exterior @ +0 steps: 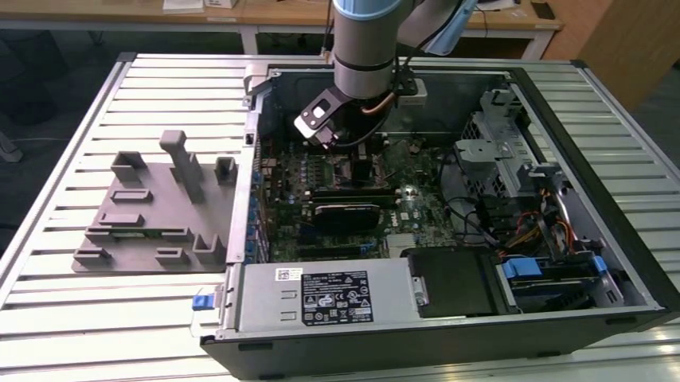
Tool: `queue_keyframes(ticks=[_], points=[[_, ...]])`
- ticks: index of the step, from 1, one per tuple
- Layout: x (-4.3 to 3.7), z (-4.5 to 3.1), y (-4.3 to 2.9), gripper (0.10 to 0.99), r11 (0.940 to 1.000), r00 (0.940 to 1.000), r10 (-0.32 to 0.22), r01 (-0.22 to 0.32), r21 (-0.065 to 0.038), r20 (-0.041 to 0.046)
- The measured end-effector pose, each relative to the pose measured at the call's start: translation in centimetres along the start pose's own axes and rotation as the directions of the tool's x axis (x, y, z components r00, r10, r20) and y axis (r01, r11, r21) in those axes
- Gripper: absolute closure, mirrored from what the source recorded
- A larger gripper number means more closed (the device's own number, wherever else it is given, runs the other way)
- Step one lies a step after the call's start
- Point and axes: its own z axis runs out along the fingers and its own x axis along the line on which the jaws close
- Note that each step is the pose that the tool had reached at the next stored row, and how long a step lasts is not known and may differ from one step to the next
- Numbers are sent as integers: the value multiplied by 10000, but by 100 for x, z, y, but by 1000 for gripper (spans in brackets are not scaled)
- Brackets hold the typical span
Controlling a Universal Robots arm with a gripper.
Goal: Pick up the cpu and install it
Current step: 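Place the cpu into insertion slot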
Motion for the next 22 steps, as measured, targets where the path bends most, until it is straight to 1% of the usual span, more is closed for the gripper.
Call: queue_keyframes(ticks=[4, 5, 10, 13, 20, 22], points=[[0, 0, 0, 435, 10000, 10000, 0, 0, 1, 0], [0, -1, 0, 553, 10000, 10000, 0, 0, 1, 0], [2, 2, -1, 553, 10000, 10000, 0, 0, 2, -3], [2, 5, -1, 553, 10000, 10000, -2, 2, 4, -53], [2, 5, -1, 553, 10000, 9999, -84, 84, 2, -72], [4, 0, 0, 553, 10000, 9999, -83, 83, -3, -97]])
